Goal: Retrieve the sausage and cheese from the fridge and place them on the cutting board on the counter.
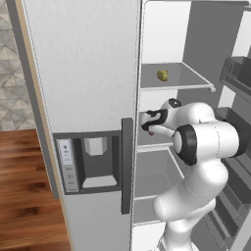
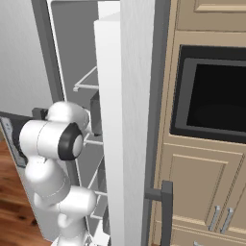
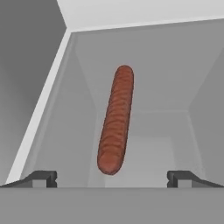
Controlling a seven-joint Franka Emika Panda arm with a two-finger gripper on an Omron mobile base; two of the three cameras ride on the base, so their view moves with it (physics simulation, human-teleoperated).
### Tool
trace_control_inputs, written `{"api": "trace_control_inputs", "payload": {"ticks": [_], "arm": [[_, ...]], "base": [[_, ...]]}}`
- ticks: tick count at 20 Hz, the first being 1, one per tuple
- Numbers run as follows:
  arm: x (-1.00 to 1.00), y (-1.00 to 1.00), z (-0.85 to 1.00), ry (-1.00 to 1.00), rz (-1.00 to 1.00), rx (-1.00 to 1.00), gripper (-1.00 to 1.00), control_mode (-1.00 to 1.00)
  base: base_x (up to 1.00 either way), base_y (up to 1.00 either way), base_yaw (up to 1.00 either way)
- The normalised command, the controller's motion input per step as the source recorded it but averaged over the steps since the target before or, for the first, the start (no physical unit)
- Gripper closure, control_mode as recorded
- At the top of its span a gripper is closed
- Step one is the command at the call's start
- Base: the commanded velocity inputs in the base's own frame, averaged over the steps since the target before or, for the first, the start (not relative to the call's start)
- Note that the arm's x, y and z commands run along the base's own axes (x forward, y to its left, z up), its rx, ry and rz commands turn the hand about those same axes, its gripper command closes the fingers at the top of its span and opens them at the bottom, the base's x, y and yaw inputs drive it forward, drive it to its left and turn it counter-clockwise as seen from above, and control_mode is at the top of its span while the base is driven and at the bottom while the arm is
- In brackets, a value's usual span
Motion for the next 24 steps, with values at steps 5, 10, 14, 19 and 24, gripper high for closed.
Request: {"api": "trace_control_inputs", "payload": {"ticks": [5,10,14,19,24], "arm": [[0.22,0.0,-0.1,0.01,0.0,0.0,-1.0,-1.0],[0.2,0.0,-0.13,0.0,0.01,0.0,-1.0,-1.0],[0.12,0.0,-0.19,0.0,0.03,0.0,-1.0,-1.0],[0.16,0.0,-0.19,0.0,0.03,0.0,-1.0,-1.0],[0.14,0.0,-0.12,0.0,0.03,0.0,-1.0,-1.0]], "base": [[0.0,0.0,0.0],[0.0,0.0,0.0],[0.0,0.0,0.0],[0.0,0.0,0.0],[0.0,0.0,0.0]]}}
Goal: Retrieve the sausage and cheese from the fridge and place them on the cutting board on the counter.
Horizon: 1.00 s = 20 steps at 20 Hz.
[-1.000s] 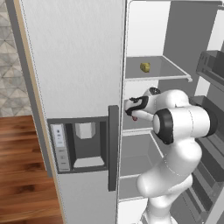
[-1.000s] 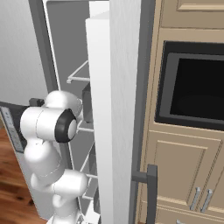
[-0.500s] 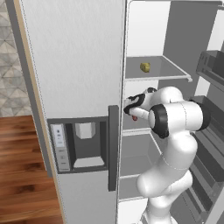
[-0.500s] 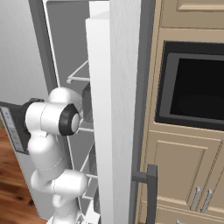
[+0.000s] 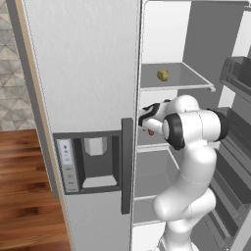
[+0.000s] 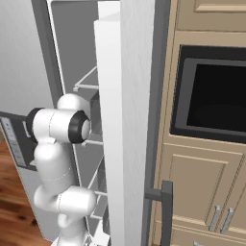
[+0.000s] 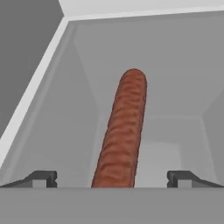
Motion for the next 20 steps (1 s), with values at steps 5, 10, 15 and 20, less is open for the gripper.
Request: {"api": "trace_control_inputs", "payload": {"ticks": [5,10,15,20], "arm": [[0.06,0.0,-0.18,0.03,0.02,0.0,-1.0,-1.0],[0.01,0.0,-0.21,0.03,0.0,0.0,-1.0,-1.0],[0.05,0.0,-0.14,0.06,0.0,0.0,1.0,-1.0],[0.03,0.0,-0.19,0.08,0.0,0.0,1.0,-1.0]], "base": [[0.0,0.0,0.0],[0.0,0.0,0.0],[0.0,0.0,0.0],[0.0,0.0,0.0]]}}
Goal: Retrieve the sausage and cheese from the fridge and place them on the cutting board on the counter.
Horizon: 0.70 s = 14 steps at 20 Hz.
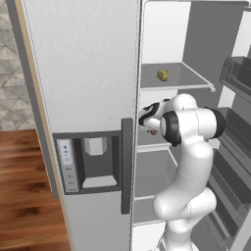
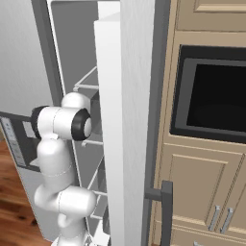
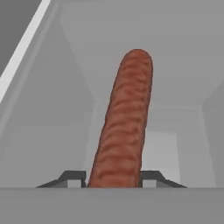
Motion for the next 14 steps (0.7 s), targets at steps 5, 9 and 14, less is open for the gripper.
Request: {"api": "trace_control_inputs", "payload": {"ticks": [5,9,14], "arm": [[-0.12,-0.05,-0.19,0.07,0.0,0.0,1.0,-1.0],[-0.39,-0.05,0.07,0.0,0.0,0.0,1.0,-1.0],[-0.71,0.06,0.2,-0.08,0.03,0.0,1.0,-1.0]], "base": [[0.0,0.0,0.0],[0.0,0.0,0.0],[0.0,0.0,0.0]]}}
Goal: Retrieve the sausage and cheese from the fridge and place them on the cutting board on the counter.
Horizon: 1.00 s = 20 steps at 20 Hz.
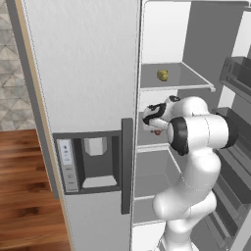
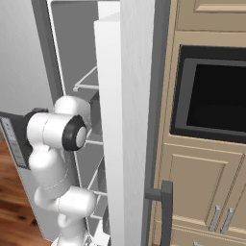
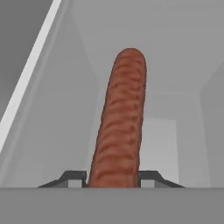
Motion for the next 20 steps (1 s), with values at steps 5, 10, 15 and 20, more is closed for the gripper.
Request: {"api": "trace_control_inputs", "payload": {"ticks": [5,10,15,20], "arm": [[-0.74,0.16,0.16,-0.15,0.09,0.0,1.0,-1.0],[-0.6,0.17,0.38,-0.05,0.09,0.0,1.0,-1.0],[-0.53,0.04,0.59,0.0,0.06,-0.01,1.0,-1.0],[-0.55,0.02,0.63,0.03,0.02,-0.02,1.0,-1.0]], "base": [[0.0,0.0,0.0],[0.0,0.0,0.0],[0.0,0.0,0.0],[0.0,0.0,0.0]]}}
